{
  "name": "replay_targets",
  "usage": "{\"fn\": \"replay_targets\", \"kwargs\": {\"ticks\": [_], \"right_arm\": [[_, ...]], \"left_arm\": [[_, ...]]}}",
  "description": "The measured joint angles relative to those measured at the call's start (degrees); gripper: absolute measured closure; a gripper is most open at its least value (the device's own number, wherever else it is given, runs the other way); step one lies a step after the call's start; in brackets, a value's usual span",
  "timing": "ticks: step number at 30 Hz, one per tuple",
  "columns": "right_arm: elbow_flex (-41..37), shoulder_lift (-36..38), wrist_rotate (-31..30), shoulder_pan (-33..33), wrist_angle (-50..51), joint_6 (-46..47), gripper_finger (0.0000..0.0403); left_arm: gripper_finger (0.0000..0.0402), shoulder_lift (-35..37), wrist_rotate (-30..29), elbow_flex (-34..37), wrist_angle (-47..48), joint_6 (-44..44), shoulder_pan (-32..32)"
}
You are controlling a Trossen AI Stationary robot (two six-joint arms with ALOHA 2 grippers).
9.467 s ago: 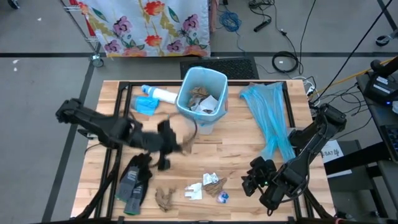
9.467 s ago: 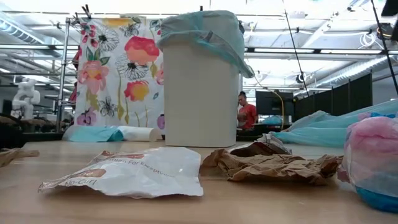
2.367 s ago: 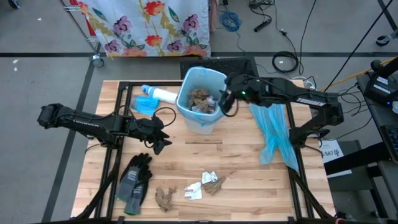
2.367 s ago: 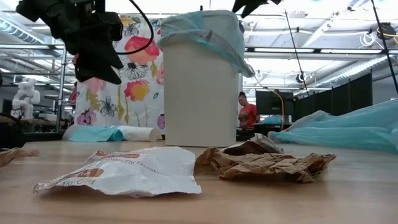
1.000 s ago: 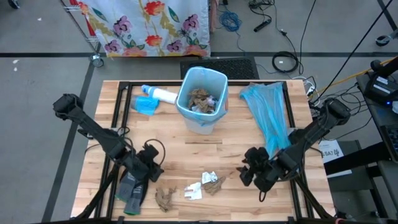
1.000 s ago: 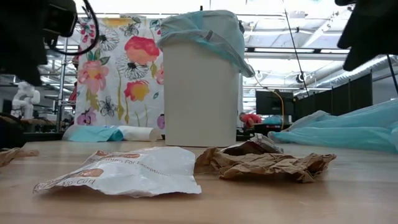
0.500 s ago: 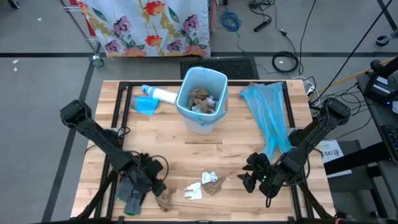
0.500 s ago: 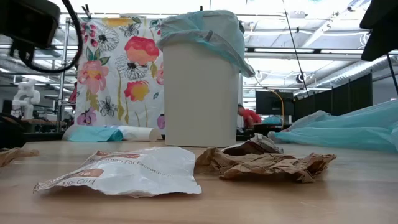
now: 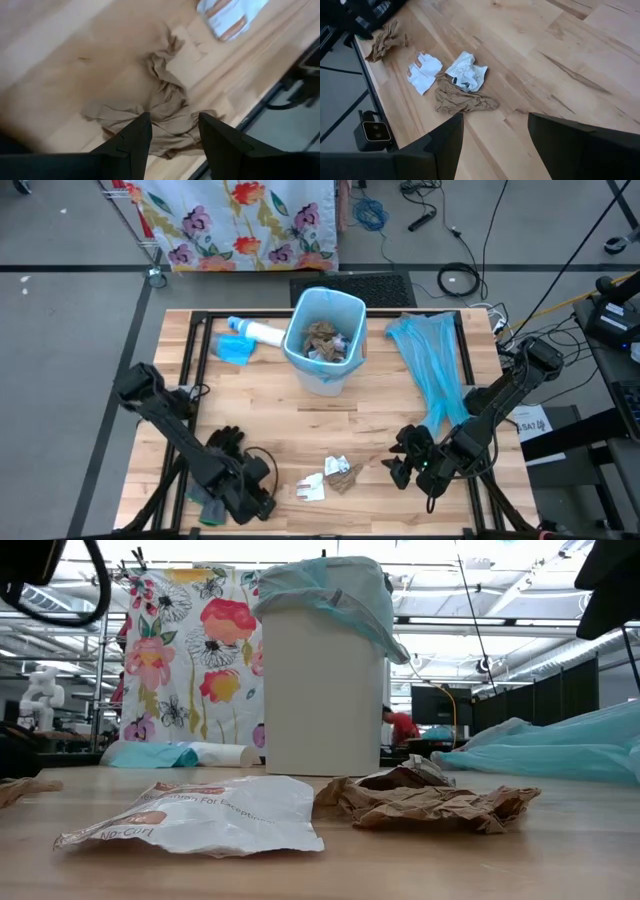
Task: Place trash/remove bag and relplace
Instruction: Put the brown paper into the trash bin
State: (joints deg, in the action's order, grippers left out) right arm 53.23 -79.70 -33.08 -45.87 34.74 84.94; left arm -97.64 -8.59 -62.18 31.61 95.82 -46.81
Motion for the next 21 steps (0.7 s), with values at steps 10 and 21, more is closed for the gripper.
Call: {"fn": "replay_targets", "kwargs": {"ticks": [10, 21], "right_arm": [[0.0, 0.0, 0.0, 0.0, -0.2, -0.1, 0.0188], [0.0, 0.0, 0.0, 0.0, -0.1, -1.6, 0.0188]], "left_arm": [[0.0237, -8.3, 4.9, -1.6, -0.2, 3.6, -0.5], [0.0388, -9.0, 7.0, -1.7, -1.4, 4.4, -0.2]]}}
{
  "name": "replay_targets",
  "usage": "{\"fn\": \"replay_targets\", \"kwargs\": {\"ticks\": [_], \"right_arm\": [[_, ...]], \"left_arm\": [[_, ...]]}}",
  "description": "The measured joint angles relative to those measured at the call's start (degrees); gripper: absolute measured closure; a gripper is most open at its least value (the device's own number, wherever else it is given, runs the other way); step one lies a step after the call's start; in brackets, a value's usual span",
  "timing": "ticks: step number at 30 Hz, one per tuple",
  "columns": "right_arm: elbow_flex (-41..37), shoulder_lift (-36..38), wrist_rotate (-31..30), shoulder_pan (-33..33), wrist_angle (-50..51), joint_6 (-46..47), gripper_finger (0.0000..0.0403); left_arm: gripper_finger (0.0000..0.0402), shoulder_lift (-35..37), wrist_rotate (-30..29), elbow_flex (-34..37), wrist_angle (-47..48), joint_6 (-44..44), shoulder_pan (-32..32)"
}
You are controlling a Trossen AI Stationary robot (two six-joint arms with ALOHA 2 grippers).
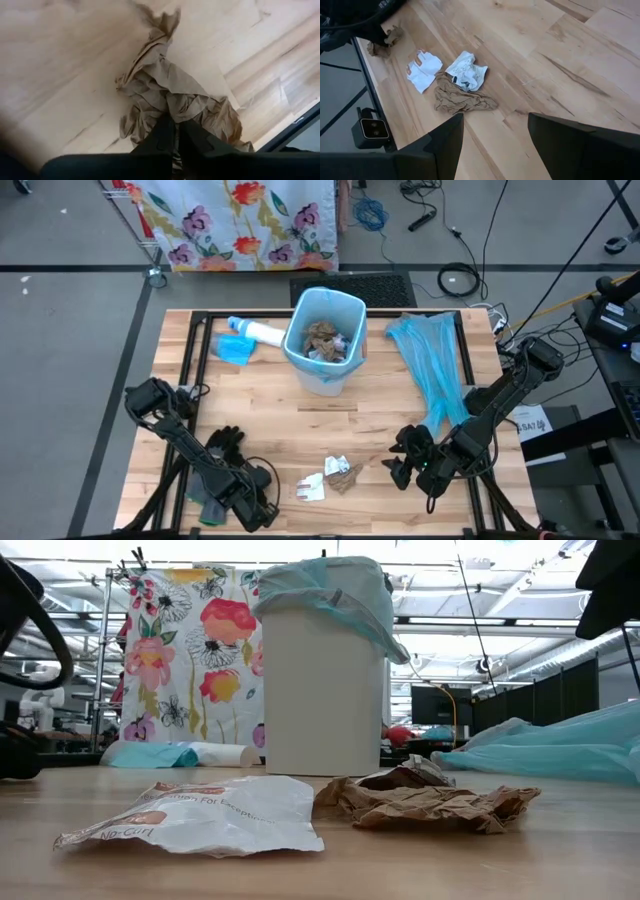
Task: Place trash/remove bag and relplace
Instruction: Put the brown paper into the trash bin
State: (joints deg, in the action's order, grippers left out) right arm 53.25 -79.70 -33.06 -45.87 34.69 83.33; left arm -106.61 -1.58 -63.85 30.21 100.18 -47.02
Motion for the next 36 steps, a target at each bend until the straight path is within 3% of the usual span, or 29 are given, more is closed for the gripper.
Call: {"fn": "replay_targets", "kwargs": {"ticks": [6, 17, 22, 27, 32, 36], "right_arm": [[0.0, 0.0, -0.1, 0.0, 0.0, 0.0, 0.0188], [0.0, 0.0, -0.2, 0.6, 1.5, -0.2, 0.0188], [0.0, 0.0, -0.1, 1.8, 1.5, -0.2, 0.0188], [0.0, 0.0, -0.2, 3.9, 1.6, 0.0, 0.0188], [0.0, 0.0, -0.2, 6.4, 1.6, 1.4, 0.0188], [0.0, 0.0, -0.2, 8.5, 1.5, 1.7, 0.0188]], "left_arm": [[0.0396, 3.7, -1.2, 0.3, 4.0, -0.5, 1.5], [0.0398, 22.9, -15.1, 0.2, 15.8, -10.3, 7.9], [0.0398, 32.4, -19.7, 0.2, 17.9, -22.1, 14.8], [0.0399, 39.0, -20.1, -3.7, 20.7, -36.3, 23.2], [0.0399, 40.8, -19.7, -13.1, 24.1, -54.1, 33.0], [0.0400, 39.6, -16.0, -20.2, 24.8, -69.0, 42.9]]}}
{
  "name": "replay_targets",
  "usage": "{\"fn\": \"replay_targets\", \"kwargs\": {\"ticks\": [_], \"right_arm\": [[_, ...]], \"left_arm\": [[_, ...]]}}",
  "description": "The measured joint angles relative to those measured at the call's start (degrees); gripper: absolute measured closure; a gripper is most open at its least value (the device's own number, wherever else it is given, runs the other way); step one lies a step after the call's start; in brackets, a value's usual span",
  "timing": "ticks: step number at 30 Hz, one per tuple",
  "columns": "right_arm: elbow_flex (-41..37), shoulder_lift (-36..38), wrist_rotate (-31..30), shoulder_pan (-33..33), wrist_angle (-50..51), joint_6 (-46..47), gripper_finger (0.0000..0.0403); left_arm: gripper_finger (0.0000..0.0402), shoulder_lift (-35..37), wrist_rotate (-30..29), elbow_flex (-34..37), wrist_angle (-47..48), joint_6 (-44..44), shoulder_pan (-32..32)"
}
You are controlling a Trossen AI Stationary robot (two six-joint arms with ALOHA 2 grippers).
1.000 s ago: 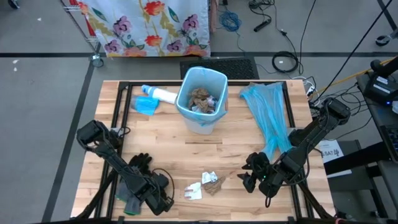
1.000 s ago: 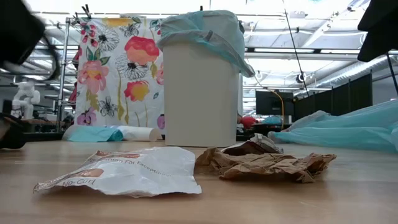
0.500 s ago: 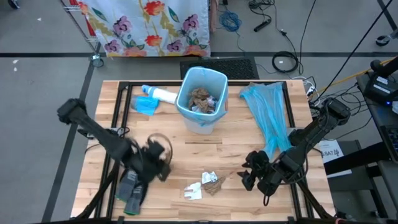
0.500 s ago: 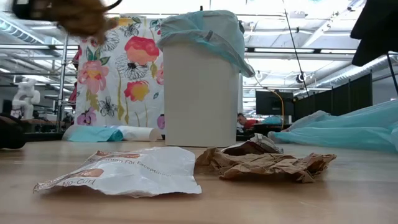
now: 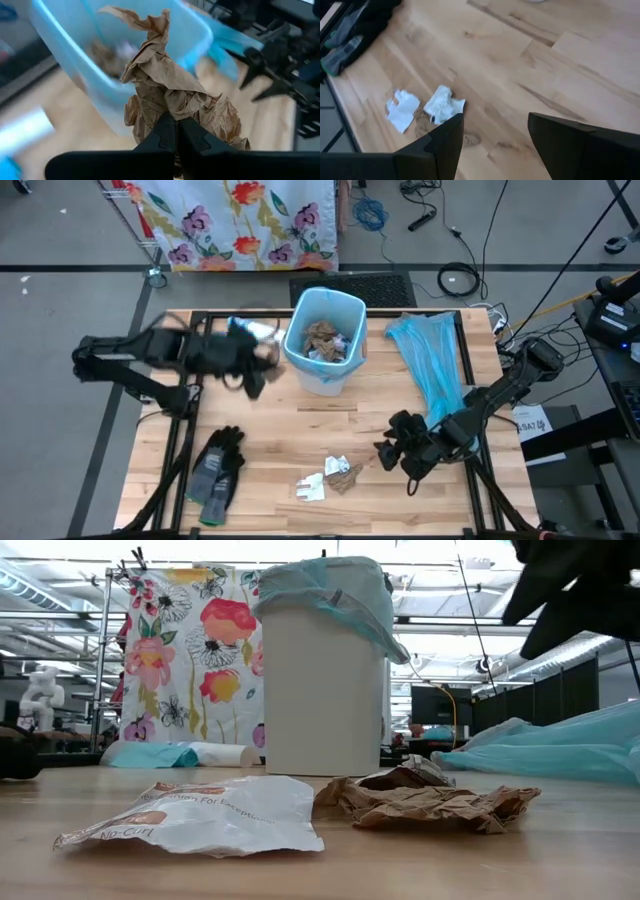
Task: Place trash/remove bag and relplace
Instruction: Put the brown paper into the trash bin
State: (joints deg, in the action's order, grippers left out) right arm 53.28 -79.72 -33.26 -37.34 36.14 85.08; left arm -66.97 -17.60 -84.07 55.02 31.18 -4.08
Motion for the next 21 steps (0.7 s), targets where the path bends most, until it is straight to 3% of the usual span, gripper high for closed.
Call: {"fn": "replay_targets", "kwargs": {"ticks": [6, 9, 14, 18, 21], "right_arm": [[0.0, 0.0, 0.0, 3.8, 0.0, 0.8, 0.0188], [0.0, 0.0, 0.0, 5.5, 0.0, 0.8, 0.0188], [0.0, 0.0, 0.0, 7.8, -0.5, 0.9, 0.0188], [0.0, 0.0, 0.0, 9.0, -2.1, 1.2, 0.0188], [0.0, 0.0, 0.0, 9.3, -3.3, 1.3, 0.0188]], "left_arm": [[0.0399, -5.3, 10.3, -6.6, -0.8, -15.1, 14.1], [0.0388, -8.5, 11.4, -8.1, -5.7, -17.4, 18.3], [0.0348, -12.9, 14.0, -10.2, -15.9, -25.6, 22.6], [0.0307, -15.4, 21.0, -11.3, -20.4, -29.9, 24.2], [0.0270, -17.0, 22.1, -11.7, -20.5, -31.8, 24.8]]}}
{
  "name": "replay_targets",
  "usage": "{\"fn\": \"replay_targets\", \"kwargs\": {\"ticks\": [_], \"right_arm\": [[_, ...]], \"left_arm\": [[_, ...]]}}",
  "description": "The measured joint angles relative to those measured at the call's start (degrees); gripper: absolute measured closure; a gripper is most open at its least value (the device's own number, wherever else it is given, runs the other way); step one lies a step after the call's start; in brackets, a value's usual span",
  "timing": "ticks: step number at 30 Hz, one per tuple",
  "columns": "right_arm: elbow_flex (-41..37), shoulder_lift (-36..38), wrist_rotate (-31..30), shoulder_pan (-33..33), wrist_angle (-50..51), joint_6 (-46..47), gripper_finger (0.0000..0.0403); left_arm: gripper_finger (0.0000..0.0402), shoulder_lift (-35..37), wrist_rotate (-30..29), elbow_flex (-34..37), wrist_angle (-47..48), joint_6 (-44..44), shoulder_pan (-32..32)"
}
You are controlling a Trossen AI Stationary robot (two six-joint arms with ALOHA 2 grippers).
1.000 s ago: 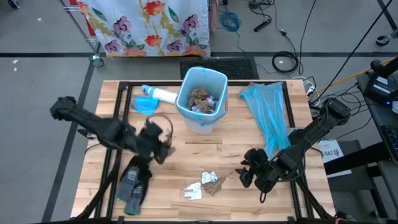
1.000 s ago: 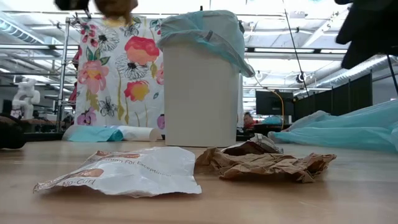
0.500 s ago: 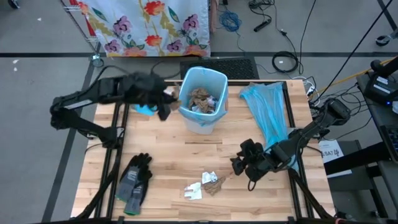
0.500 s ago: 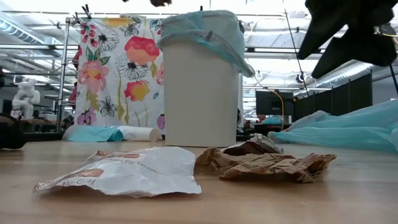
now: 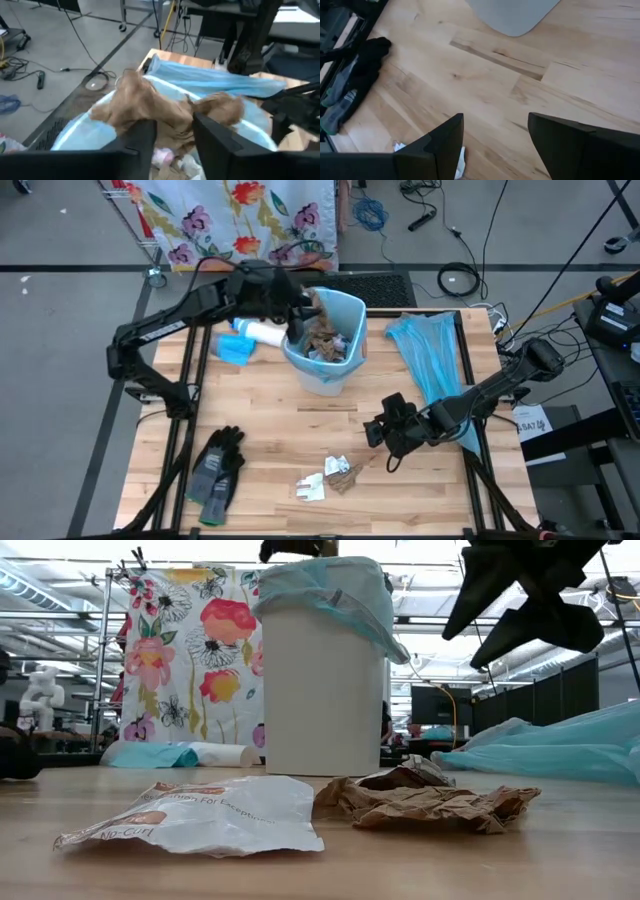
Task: Place trash/remove bag and relplace
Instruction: Put the brown paper into the trash bin, then put the white paper into the trash bin
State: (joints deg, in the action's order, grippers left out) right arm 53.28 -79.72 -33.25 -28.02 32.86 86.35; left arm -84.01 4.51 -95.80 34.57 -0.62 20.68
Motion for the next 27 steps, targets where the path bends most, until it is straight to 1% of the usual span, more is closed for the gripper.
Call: {"fn": "replay_targets", "kwargs": {"ticks": [3, 6, 9, 13, 17, 20, 22, 24, 27], "right_arm": [[0.0, 0.0, 0.0, 0.1, -0.6, 0.0, 0.0188], [0.0, 0.0, 0.0, 0.1, -0.6, -0.4, 0.0188], [0.0, 0.0, 0.0, 0.1, -0.6, -0.6, 0.0188], [0.0, 0.0, 0.0, 0.1, -0.5, -0.9, 0.0188], [0.0, 0.0, 0.0, 0.1, -0.6, -3.2, 0.0188], [0.0, 0.0, 0.0, 0.1, -2.0, -6.2, 0.0188], [0.0, 0.0, 0.3, 0.1, -3.6, -8.4, 0.0188], [0.0, 0.0, 0.4, 0.1, -5.9, -11.0, 0.0188], [0.0, 0.0, 0.5, 0.0, -10.5, -17.4, 0.0188]], "left_arm": [[0.0239, -0.8, 0.0, 0.0, 0.1, -0.2, 0.0], [0.0222, -0.8, 0.0, 0.0, 0.6, 0.3, -0.2], [0.0219, -0.7, 0.0, -0.1, 1.3, 1.7, -0.9], [0.0219, 0.4, 0.0, -0.1, 5.4, 1.8, -2.1], [0.0218, 2.8, 1.0, -0.1, 13.2, 1.8, -3.4], [0.0218, 5.0, 2.3, -0.1, 19.5, 2.4, -4.6], [0.0218, 6.7, 2.4, -0.1, 22.3, 4.8, -5.6], [0.0218, 7.9, 2.4, -0.1, 23.4, 6.1, -7.4], [0.0218, 10.1, 1.3, 1.0, 24.2, 8.3, -11.5]]}}
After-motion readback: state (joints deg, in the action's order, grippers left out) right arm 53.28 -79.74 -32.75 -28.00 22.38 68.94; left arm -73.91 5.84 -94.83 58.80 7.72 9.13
